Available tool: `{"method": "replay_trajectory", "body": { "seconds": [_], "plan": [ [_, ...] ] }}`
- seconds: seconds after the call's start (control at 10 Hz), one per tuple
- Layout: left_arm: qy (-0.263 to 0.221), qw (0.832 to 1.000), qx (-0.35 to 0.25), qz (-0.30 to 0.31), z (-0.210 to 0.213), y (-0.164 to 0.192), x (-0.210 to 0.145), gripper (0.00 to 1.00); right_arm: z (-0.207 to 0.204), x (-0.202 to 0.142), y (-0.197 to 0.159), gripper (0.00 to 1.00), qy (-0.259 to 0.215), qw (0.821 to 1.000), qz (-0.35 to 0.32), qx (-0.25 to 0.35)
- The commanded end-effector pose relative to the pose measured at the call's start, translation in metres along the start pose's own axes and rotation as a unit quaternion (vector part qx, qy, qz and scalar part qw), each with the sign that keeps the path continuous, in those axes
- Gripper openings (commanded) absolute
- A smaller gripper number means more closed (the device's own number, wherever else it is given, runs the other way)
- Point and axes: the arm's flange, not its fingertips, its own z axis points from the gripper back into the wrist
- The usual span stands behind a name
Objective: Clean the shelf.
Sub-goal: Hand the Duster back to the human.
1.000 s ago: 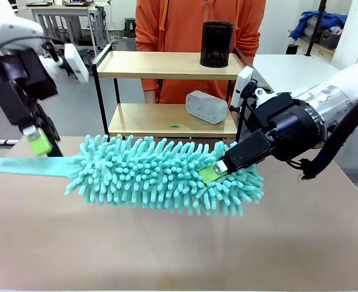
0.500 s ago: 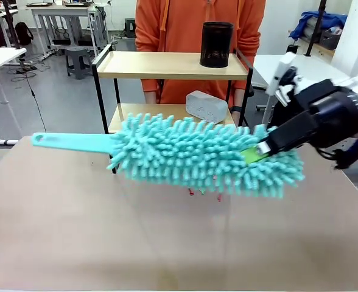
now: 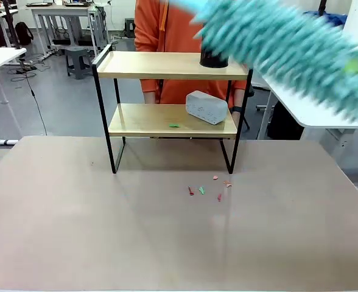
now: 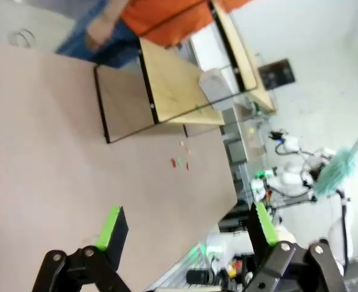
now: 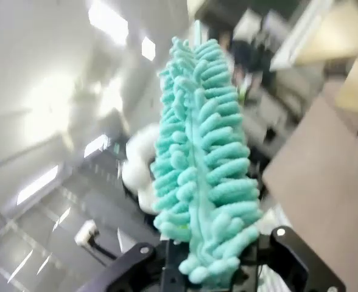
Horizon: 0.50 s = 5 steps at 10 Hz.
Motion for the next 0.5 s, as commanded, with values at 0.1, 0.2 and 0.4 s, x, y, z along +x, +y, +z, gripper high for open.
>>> {"method": "replay_trajectory", "body": {
  "seconds": [0.1, 0.2, 0.4],
  "plan": [
    [0.051, 0.998, -0.005, -0.035, 0.009, -0.018, 0.004, 1.0, 0.06, -0.05, -0.005, 0.0, -0.262, 0.951, 0.001, -0.161],
    [0.051, 0.998, -0.005, -0.035, 0.009, -0.018, 0.004, 1.0, 0.075, -0.061, -0.009, 0.0, -0.279, 0.944, -0.023, -0.174],
    [0.051, 0.998, -0.005, -0.035, 0.009, -0.018, 0.004, 1.0, 0.093, -0.078, -0.035, 0.0, -0.272, 0.925, -0.157, -0.212]
  ]
}}
